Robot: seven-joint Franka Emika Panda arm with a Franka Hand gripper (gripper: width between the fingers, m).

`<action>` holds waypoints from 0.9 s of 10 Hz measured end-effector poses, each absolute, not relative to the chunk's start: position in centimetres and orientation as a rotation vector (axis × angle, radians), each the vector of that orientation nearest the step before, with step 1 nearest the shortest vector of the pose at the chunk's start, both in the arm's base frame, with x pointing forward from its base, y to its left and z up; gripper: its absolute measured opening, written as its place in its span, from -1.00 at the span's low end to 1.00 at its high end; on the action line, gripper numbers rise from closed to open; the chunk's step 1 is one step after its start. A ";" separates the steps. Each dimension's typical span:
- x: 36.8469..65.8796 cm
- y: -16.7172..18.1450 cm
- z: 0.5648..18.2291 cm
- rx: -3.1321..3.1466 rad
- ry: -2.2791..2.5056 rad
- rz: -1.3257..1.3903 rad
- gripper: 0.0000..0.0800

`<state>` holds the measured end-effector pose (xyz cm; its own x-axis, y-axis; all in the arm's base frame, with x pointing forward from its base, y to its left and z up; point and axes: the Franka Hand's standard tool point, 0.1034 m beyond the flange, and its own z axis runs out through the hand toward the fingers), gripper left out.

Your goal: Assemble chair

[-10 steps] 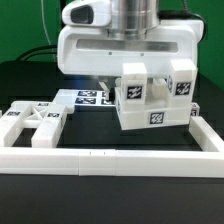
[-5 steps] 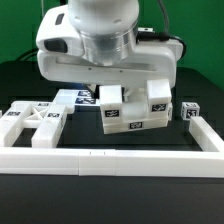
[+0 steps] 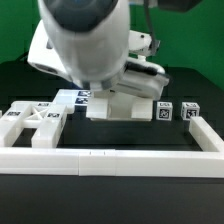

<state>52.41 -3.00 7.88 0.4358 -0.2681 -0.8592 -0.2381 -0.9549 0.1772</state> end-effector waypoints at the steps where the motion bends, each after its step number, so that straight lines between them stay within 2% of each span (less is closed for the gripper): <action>1: 52.4 -3.5 7.2 2.595 -0.479 -1.632 -0.20; 2: 51.6 -3.3 6.8 2.591 -0.485 -1.642 -0.20; 5: 52.0 -2.9 5.6 2.624 -0.465 -1.605 -0.14; 6: 52.0 -3.0 5.5 2.621 -0.463 -1.601 0.30; 7: 52.1 -3.2 5.3 2.623 -0.468 -1.600 0.30; 8: 52.2 -3.7 5.1 2.625 -0.477 -1.597 0.58; 9: 52.4 -4.0 5.0 2.627 -0.480 -1.592 0.61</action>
Offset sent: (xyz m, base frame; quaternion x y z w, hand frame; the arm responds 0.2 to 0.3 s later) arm -0.0051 0.0171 -0.0160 0.0049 -0.0006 -0.0120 0.9999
